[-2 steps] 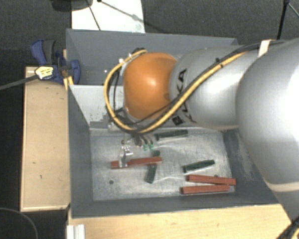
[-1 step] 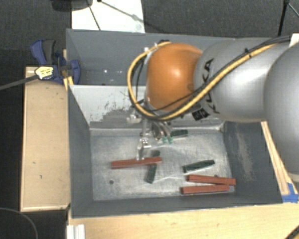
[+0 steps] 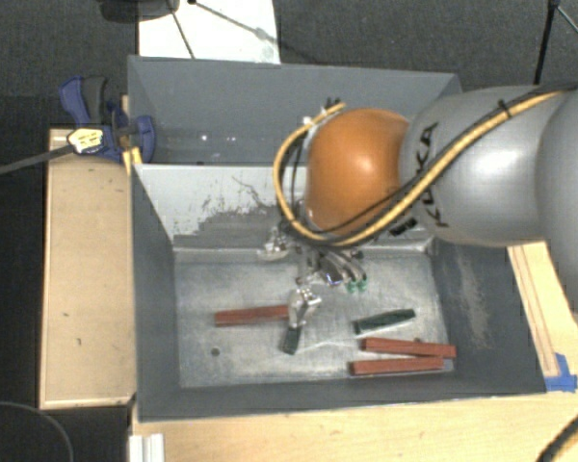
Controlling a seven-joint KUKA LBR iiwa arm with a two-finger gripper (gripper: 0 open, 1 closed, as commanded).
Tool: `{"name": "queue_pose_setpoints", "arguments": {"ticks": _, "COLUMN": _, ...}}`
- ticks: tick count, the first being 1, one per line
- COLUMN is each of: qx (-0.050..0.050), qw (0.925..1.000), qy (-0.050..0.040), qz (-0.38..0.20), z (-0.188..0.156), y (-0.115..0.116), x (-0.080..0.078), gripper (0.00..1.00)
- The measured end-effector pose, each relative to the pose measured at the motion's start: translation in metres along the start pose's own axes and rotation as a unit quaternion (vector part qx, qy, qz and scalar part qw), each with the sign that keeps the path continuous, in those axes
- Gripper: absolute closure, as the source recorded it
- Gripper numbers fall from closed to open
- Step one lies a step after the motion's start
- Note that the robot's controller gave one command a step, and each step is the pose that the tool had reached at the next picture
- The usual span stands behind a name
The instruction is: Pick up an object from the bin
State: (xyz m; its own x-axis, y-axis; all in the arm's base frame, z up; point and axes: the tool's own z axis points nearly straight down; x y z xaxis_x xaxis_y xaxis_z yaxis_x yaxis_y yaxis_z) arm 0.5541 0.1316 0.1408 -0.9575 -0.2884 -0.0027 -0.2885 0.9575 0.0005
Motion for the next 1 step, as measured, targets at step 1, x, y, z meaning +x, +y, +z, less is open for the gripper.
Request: {"name": "queue_pose_setpoints", "arguments": {"ticks": 1, "qx": -0.002, "qw": 0.9998, "qy": 0.0005, "qz": 0.018, "z": 0.0663, "y": -0.0123, "x": 0.0189, "gripper": 0.0}}
